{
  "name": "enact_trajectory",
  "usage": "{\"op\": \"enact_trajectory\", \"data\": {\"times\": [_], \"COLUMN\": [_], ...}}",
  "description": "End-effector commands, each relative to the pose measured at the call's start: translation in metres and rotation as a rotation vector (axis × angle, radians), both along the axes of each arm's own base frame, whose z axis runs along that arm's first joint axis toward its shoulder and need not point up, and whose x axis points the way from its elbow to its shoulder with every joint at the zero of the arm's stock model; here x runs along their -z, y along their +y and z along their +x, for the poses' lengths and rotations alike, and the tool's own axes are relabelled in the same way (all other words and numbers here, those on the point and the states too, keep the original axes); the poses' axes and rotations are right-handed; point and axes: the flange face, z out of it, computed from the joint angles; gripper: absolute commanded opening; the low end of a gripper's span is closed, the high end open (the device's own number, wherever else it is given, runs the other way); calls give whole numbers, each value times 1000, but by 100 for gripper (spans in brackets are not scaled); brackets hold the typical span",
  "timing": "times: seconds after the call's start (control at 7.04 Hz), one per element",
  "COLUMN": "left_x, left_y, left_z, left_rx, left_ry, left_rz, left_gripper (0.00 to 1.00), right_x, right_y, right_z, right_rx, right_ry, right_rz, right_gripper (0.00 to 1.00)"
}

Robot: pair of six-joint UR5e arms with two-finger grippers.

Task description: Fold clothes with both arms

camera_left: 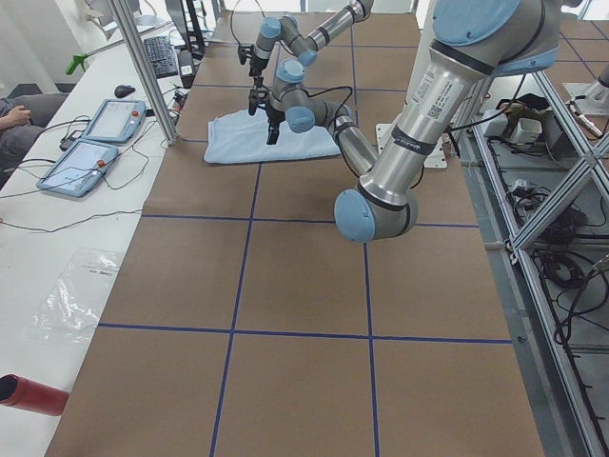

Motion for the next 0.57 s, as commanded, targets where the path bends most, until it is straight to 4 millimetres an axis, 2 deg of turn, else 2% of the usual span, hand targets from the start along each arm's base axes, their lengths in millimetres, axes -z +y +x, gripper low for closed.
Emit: {"op": "enact_trajectory", "data": {"times": [0.0,0.14,0.28,0.43], "left_x": [3,11,14,20], "left_y": [0,12,43,79], "left_z": [-1,0,21,49], "left_rx": [-1,-22,-51,-70], "left_ry": [6,24,77,112], "left_rz": [1,2,-101,-190], "left_gripper": [100,100,100,100], "right_x": [38,48,43,55], "right_y": [-4,8,27,48], "right_z": [-3,5,17,27], "right_rx": [31,57,61,87], "right_ry": [-110,-144,-158,-170], "right_rz": [-25,-28,-59,-129], "right_gripper": [100,100,100,100]}}
